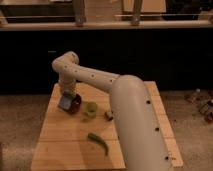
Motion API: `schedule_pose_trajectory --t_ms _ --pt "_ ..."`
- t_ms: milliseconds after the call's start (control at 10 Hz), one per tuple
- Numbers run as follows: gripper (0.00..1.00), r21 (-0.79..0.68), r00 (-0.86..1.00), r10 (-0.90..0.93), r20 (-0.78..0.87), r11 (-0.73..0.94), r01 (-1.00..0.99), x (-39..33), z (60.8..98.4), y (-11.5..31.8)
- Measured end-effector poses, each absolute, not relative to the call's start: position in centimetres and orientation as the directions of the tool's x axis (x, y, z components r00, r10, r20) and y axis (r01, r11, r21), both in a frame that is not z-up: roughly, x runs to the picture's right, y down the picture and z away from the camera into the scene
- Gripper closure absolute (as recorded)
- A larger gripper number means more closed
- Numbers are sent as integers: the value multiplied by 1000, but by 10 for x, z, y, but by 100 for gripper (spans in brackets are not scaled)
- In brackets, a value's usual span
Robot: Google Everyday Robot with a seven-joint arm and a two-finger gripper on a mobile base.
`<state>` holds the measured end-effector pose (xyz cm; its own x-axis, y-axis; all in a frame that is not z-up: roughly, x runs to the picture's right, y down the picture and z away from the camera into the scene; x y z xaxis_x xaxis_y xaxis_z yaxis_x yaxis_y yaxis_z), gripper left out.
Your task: Wipe purple bowl with sponge
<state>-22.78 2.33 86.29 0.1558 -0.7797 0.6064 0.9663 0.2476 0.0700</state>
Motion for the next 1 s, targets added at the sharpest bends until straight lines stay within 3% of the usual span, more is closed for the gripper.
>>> schedule_pose_trajectory --t_ms 400,1000 --pt "95 45 173 -762 624 256 966 -202 865 38" --pt "95 5 236 -771 592 296 955 -187 876 13"
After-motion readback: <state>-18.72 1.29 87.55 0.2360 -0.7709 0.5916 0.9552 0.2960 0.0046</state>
